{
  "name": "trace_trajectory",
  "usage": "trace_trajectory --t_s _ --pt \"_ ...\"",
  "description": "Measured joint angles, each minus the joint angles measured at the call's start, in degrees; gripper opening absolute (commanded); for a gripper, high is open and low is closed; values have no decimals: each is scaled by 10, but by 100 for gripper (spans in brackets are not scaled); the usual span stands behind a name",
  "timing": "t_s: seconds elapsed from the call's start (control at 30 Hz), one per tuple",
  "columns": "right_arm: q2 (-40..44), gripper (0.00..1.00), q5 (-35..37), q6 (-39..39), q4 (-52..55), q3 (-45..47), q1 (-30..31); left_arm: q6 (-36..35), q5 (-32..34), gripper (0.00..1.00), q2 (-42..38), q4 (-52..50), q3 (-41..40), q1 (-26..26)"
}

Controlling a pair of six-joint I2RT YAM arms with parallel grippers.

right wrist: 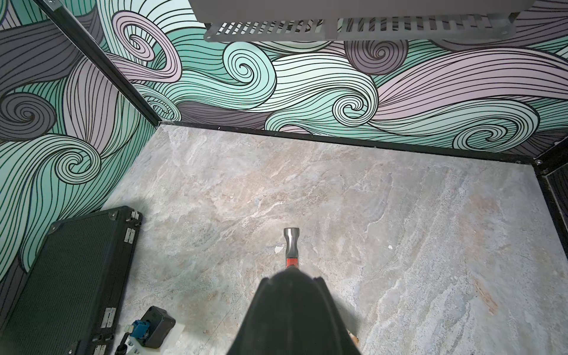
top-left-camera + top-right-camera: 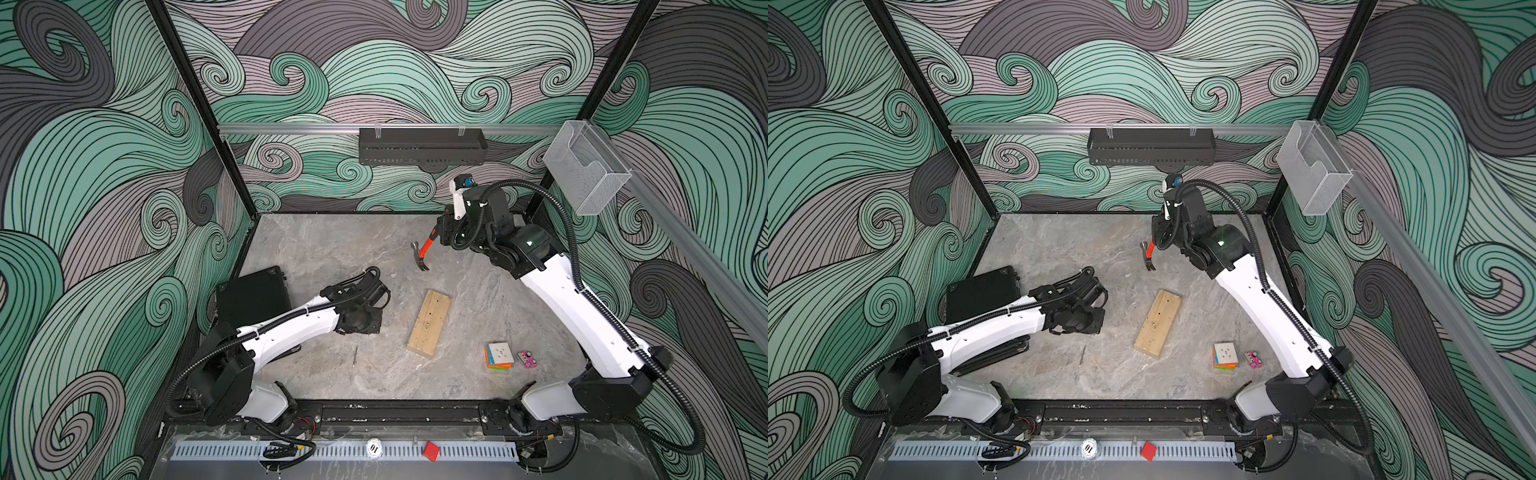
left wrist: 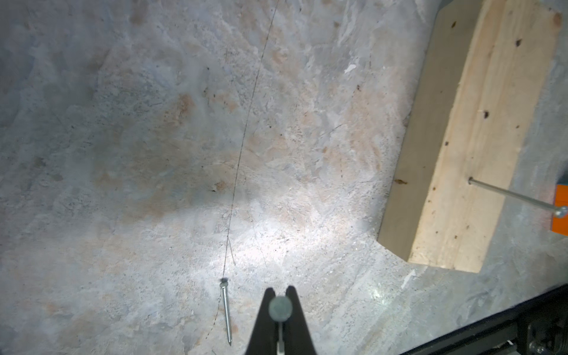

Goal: Use a claw hammer to pull out a nail
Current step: Place the nail at the center of the board.

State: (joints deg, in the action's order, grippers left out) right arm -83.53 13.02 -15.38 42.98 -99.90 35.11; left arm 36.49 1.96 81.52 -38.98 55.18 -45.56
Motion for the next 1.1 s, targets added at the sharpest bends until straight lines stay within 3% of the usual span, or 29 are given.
trace_trajectory --t_s 0.37,1.1 --pt "0 3 -2 0 0 0 0 44 -3 0 0 9 -43 0" --pt "0 3 -14 2 -3 1 -11 91 -11 0 41 20 -51 -15"
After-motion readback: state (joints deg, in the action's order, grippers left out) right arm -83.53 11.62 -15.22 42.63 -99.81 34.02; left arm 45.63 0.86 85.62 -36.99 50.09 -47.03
